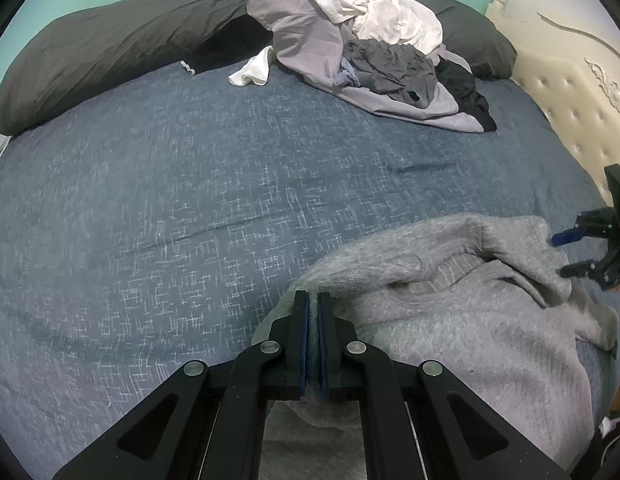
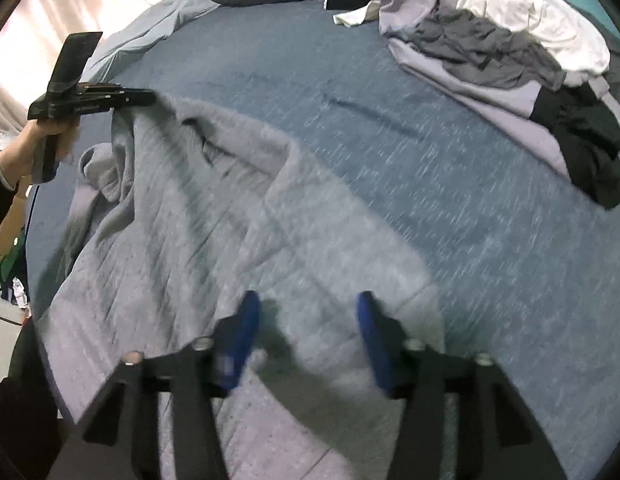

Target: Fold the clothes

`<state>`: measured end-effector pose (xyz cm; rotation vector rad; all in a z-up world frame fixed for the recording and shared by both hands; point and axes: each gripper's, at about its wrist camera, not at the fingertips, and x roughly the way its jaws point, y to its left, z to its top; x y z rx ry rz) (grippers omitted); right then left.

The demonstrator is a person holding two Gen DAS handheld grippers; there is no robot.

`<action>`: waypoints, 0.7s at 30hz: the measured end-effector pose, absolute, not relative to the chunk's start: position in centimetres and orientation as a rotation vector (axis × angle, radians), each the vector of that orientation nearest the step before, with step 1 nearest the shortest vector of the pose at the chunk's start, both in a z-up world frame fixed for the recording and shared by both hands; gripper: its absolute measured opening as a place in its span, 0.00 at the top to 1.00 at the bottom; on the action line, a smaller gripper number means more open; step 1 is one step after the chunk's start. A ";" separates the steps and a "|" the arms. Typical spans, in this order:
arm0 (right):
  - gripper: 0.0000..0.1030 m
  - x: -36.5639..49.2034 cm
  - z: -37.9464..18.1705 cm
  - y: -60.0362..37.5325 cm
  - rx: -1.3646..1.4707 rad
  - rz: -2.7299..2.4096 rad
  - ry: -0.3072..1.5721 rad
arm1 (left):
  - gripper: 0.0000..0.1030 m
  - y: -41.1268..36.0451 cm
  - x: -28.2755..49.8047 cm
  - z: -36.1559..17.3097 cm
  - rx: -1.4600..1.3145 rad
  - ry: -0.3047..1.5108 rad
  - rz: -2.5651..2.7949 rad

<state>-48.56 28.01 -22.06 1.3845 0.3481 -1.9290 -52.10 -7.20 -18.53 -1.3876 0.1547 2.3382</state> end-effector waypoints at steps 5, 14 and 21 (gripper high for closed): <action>0.56 -47.3 -23.7 26.7 1.362 -1.912 0.515 | 0.96 -7.1 -52.0 -18.3 -1.383 0.160 2.338; 0.96 -47.0 -23.6 27.3 1.278 -1.983 0.598 | 0.96 -7.5 -52.0 -18.5 -1.382 0.152 2.340; 0.96 -48.5 -18.3 30.1 1.119 -2.197 0.538 | 0.96 -8.0 -52.1 -17.7 -1.362 0.103 2.339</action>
